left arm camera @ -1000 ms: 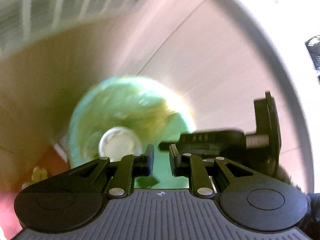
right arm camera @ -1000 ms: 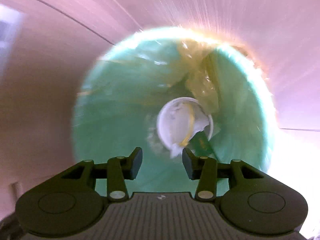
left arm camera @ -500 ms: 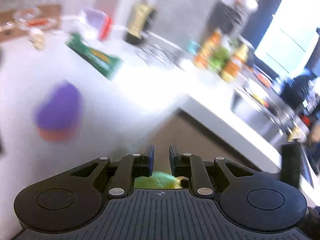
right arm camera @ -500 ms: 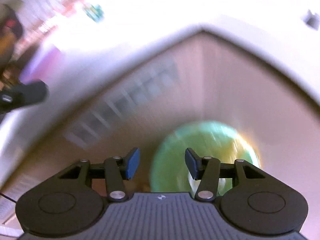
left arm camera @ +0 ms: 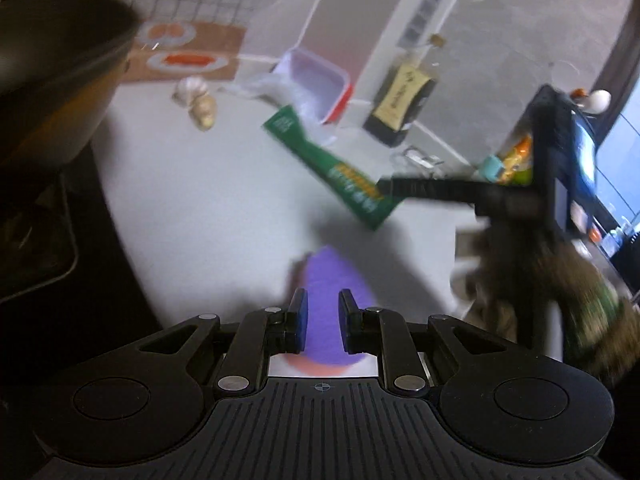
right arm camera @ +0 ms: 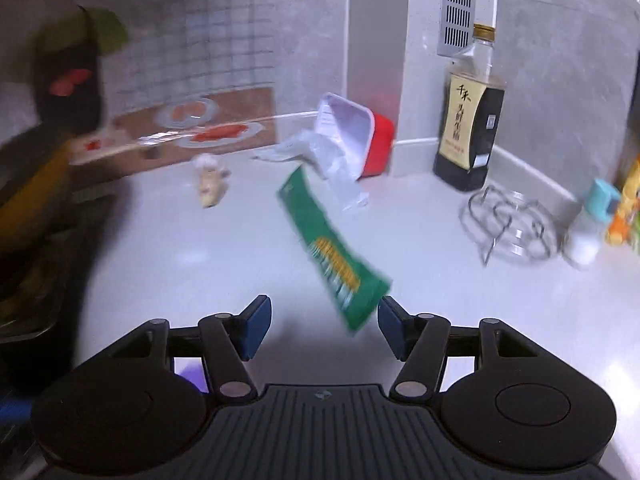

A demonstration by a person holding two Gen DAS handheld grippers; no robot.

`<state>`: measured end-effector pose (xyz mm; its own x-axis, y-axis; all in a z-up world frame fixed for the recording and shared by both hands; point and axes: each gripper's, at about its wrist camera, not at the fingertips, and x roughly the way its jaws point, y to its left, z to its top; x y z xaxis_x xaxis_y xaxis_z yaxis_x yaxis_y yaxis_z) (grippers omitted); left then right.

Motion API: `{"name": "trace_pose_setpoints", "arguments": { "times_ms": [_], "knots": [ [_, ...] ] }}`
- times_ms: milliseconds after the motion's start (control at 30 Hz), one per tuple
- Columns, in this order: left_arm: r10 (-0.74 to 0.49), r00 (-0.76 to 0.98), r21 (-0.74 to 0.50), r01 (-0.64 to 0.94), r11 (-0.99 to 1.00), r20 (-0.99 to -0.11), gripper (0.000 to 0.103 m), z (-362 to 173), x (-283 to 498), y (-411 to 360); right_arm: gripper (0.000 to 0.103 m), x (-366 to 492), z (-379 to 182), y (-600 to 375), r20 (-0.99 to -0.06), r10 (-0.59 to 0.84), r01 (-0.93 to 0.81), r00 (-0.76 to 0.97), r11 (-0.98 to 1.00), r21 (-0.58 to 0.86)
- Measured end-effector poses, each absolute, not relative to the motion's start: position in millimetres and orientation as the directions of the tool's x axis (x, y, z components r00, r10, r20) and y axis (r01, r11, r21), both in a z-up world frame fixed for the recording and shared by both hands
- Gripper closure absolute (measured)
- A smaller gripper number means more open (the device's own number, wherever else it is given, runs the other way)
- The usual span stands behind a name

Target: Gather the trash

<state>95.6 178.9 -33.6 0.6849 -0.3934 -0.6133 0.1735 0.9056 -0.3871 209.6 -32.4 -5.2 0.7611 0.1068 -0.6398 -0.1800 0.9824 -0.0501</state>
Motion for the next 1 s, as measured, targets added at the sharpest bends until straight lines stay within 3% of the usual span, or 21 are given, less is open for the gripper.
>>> {"name": "trace_pose_setpoints", "arguments": {
  "times_ms": [133,167,200,233,267,333,600,633,700,767,800,1000],
  "knots": [
    [-0.422,0.654,-0.432,0.159,0.888,-0.628,0.084,-48,105,193,0.044,267,-31,-32,-0.692,-0.012,-0.073,0.721,0.993,-0.093],
    [-0.427,0.651,-0.442,0.153,0.884,-0.628,0.084,-50,107,196,0.048,278,-35,-39,-0.714,-0.012,-0.051,0.700,0.996,-0.067],
    [-0.433,0.650,-0.456,0.147,0.878,-0.624,0.084,-52,108,198,0.055,285,-39,-45,-0.737,-0.008,-0.033,0.675,0.999,-0.040],
    [-0.438,0.653,-0.469,0.142,0.872,-0.617,0.084,-53,108,199,0.078,288,-41,-49,-0.758,0.006,-0.026,0.653,1.000,-0.014],
    [-0.444,0.661,-0.482,0.140,0.865,-0.605,0.084,-53,108,201,0.089,287,-42,-52,-0.772,0.032,-0.029,0.635,0.999,0.018],
    [-0.447,0.676,-0.494,0.140,0.858,-0.585,0.084,-51,111,201,0.101,275,-35,-51,-0.767,0.095,-0.074,0.635,0.995,0.062],
    [-0.419,0.716,-0.490,0.123,0.863,-0.558,0.084,-26,135,178,0.101,192,-13,-32,-0.720,0.287,-0.308,0.632,0.946,0.106],
    [-0.399,0.726,-0.490,0.098,0.866,-0.560,0.084,-25,135,177,0.100,185,-11,-30,-0.718,0.293,-0.328,0.632,0.940,0.095],
    [-0.362,0.741,-0.495,0.047,0.868,-0.565,0.084,-24,135,178,0.088,168,-10,-26,-0.704,0.283,-0.357,0.651,0.933,0.045],
    [-0.335,0.741,-0.487,0.013,0.873,-0.582,0.084,-25,133,179,0.037,153,-12,-22,-0.698,0.293,-0.371,0.654,0.928,0.042],
    [-0.326,0.738,-0.479,0.005,0.878,-0.591,0.084,-26,132,180,0.030,146,-14,-19,-0.692,0.306,-0.373,0.653,0.926,0.058],
    [-0.258,0.753,-0.442,-0.048,0.896,-0.605,0.084,-26,119,194,0.029,134,-31,10,-0.697,0.358,-0.388,0.621,0.913,0.124]
  ]
}}
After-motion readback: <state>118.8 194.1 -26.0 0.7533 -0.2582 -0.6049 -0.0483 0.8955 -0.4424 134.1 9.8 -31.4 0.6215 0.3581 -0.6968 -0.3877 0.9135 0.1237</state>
